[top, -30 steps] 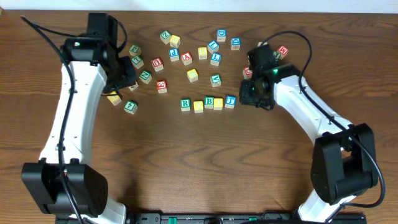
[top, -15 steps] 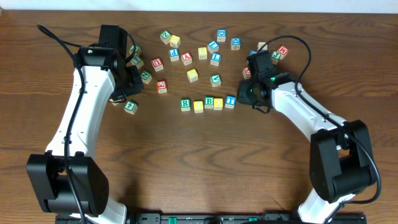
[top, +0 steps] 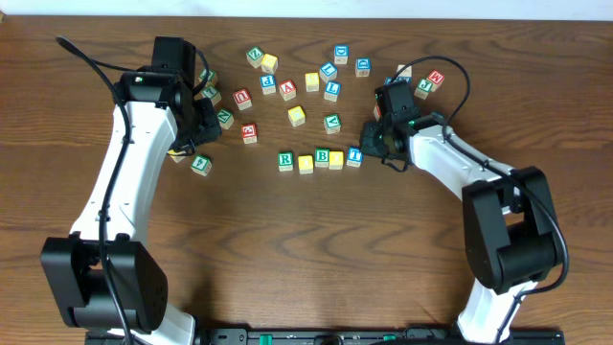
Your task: Spell out ROBOT
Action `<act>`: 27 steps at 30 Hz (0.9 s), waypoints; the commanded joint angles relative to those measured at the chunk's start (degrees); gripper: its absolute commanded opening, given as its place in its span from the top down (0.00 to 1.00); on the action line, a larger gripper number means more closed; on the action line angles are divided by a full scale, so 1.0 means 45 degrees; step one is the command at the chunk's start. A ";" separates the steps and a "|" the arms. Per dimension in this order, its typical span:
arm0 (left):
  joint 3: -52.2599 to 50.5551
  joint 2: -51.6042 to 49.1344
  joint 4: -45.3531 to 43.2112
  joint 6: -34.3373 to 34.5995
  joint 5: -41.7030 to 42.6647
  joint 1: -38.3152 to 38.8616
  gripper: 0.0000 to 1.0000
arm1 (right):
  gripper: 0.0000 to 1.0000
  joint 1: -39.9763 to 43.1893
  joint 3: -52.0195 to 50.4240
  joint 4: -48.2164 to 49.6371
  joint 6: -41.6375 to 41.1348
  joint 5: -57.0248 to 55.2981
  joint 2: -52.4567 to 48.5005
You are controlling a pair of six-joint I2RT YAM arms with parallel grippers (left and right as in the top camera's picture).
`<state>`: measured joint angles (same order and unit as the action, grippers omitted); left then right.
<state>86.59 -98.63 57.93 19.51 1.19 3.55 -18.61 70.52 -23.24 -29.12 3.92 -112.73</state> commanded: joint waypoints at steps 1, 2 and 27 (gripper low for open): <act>-0.0053 -0.0087 -0.0087 0.0117 -0.0068 0.0039 0.69 | 0.87 -0.0063 -0.0107 0.0044 -0.0131 0.0083 -0.0199; -0.0053 -0.0087 -0.0107 0.0117 -0.0068 0.0039 0.69 | 0.87 -0.0063 -0.0107 0.0073 -0.0107 0.0083 -0.0199; -0.0053 -0.0092 -0.0432 0.0063 -0.0078 0.0709 0.69 | 0.86 -0.0306 -0.0107 0.0287 0.0685 0.0262 -0.0199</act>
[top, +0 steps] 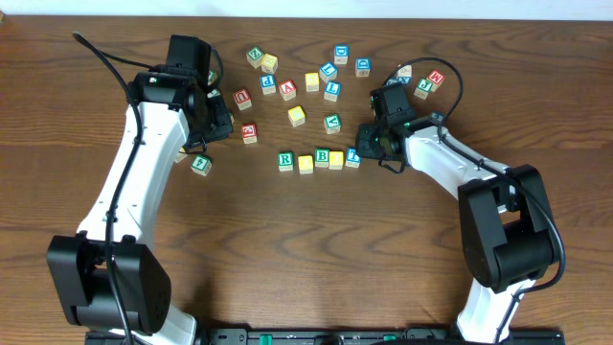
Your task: Spell out ROBOT
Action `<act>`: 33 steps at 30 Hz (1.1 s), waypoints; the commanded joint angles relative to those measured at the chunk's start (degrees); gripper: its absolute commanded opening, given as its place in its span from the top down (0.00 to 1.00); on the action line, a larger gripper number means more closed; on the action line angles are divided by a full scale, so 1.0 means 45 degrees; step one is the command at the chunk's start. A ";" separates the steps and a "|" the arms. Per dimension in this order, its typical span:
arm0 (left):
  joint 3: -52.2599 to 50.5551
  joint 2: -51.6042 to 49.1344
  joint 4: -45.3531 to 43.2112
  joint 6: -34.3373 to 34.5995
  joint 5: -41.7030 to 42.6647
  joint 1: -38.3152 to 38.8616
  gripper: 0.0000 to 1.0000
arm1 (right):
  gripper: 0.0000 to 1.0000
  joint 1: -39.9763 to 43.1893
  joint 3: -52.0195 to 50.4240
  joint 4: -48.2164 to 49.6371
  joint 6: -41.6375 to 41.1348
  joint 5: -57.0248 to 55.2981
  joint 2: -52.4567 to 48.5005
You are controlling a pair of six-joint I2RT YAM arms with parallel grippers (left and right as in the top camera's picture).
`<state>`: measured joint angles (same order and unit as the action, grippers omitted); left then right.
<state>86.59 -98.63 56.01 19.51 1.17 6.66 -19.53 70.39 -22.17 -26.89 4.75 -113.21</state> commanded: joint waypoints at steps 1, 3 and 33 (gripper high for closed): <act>-0.0053 -0.0092 -0.0005 0.0063 -0.0073 0.0019 0.69 | 0.86 -0.0102 -0.0078 0.0063 0.0189 0.0083 -0.0092; -0.0053 -0.0092 -0.0005 0.0063 -0.0073 0.0019 0.69 | 0.86 -0.0102 -0.0078 0.0087 0.0282 0.0092 -0.0092; -0.0053 -0.0092 -0.0010 0.0063 -0.0073 0.0019 0.69 | 0.87 -0.0359 -0.0078 0.0427 0.0957 0.0418 -0.0092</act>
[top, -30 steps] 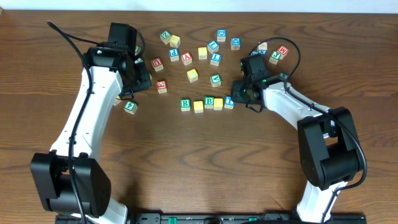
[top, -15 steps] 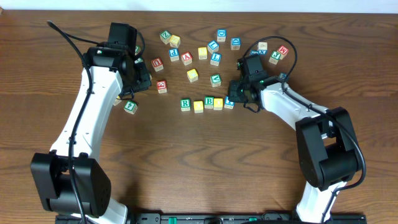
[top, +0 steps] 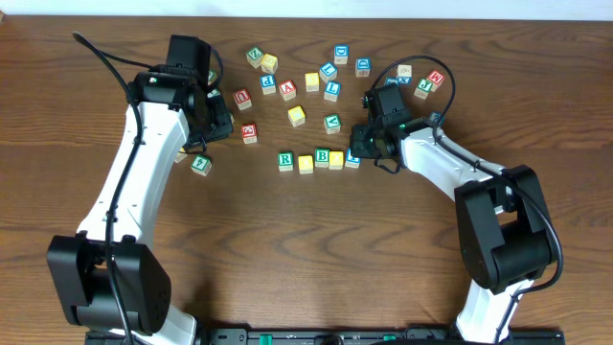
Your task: Spell out ROBOT
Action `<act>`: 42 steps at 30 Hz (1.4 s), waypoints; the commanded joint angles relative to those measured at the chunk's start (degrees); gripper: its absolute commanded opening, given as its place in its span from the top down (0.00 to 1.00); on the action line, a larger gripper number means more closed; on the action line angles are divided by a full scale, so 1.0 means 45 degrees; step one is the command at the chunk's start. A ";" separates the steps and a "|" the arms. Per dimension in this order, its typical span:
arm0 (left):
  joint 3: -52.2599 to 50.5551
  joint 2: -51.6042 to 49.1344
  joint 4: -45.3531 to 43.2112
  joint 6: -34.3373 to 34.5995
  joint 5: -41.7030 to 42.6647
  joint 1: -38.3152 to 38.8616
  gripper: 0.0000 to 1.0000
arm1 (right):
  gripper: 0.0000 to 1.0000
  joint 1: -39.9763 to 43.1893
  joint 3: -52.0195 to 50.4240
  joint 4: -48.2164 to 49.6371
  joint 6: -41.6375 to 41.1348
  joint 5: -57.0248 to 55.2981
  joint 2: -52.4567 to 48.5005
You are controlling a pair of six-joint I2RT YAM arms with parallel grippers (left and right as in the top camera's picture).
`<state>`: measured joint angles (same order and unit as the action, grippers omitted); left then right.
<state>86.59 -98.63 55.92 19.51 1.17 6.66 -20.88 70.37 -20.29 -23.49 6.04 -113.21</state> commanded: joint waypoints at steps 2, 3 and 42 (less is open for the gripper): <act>-0.0053 -0.0092 0.0010 0.0063 -0.0073 0.0019 0.69 | 0.87 -0.0083 -0.0073 0.0015 0.0257 0.0141 -0.0092; -0.0053 -0.0092 0.0000 0.0063 -0.0073 0.0019 0.69 | 0.87 -0.0121 -0.0073 0.0039 0.0301 0.0165 -0.0092; -0.0053 -0.0092 -0.0073 0.0058 -0.0073 0.0015 0.69 | 0.87 -0.1302 0.1127 0.1409 0.0248 0.1030 -0.0316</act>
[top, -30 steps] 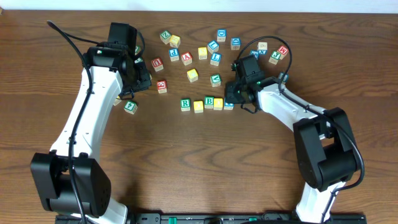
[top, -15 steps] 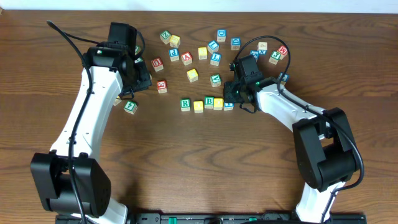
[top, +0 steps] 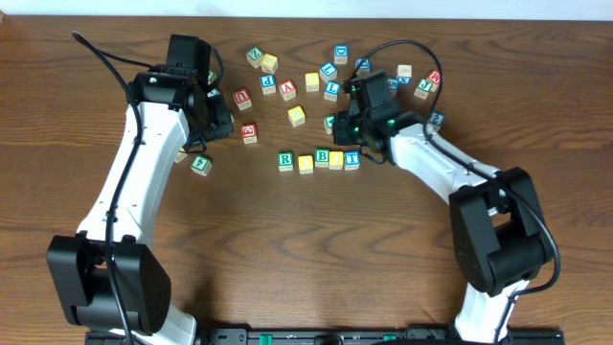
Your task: Spell out ROBOT
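Observation:
A row of letter blocks lies mid-table: green R (top: 285, 159), a yellow block (top: 306, 164), green B (top: 323, 156), another yellow block (top: 336, 160) and blue T (top: 352, 159). My right gripper (top: 345, 125) sits just behind the row's right end, beside a loose green block (top: 331, 122) and apart from the T. My left gripper (top: 222, 121) hovers at the left cluster, near a red block (top: 249, 132). The fingers of both grippers are too small and too covered to read.
Several loose letter blocks are scattered across the back, from a green one (top: 254, 56) to a red one (top: 436, 77). A green block (top: 200, 164) lies by the left arm. A blue block (top: 437, 119) sits beside the right forearm.
My right gripper has moved from the T block at the row's right end to a spot further back and left, beside the loose green block. The T stays in the row. The left arm has not moved.
First the T lay slightly off the row's right end, with my right gripper behind it and my left gripper low in the left cluster. Then the left arm shifted back a little while the right gripper closed in on the T. Now the T is in line and the right gripper has left it.

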Action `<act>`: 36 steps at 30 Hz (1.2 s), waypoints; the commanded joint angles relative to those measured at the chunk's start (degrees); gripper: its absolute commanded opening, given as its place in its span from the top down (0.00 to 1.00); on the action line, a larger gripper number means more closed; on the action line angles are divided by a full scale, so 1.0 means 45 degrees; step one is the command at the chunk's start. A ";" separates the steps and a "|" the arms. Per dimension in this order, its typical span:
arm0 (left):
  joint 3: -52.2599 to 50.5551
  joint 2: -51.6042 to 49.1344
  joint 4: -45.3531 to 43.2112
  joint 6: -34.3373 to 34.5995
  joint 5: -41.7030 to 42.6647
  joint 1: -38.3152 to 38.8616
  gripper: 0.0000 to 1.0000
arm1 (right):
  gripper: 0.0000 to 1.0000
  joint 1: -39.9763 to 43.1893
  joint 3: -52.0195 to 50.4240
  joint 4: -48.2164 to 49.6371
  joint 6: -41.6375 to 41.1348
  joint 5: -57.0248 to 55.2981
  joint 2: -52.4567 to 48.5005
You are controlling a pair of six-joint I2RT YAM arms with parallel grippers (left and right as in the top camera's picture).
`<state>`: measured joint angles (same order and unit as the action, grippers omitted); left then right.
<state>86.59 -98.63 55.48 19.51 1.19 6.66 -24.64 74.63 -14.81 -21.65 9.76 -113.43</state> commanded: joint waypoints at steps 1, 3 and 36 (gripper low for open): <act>-0.0053 -0.0092 0.0019 0.0058 -0.0078 0.0015 0.69 | 0.87 -0.0578 0.0180 0.0291 -0.0277 0.0185 -0.0330; -0.0053 -0.0092 0.0024 0.0058 -0.0078 0.0015 0.69 | 0.90 -0.0724 0.0175 0.0437 -0.0481 0.0053 -0.0447; -0.0053 -0.0092 0.0024 0.0063 -0.0078 0.0019 0.69 | 0.99 -0.1214 0.0175 -0.0670 -0.1379 -0.0316 -0.0665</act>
<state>86.59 -98.63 55.48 19.51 1.17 6.66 -29.71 74.63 -17.47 -26.96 8.97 -115.50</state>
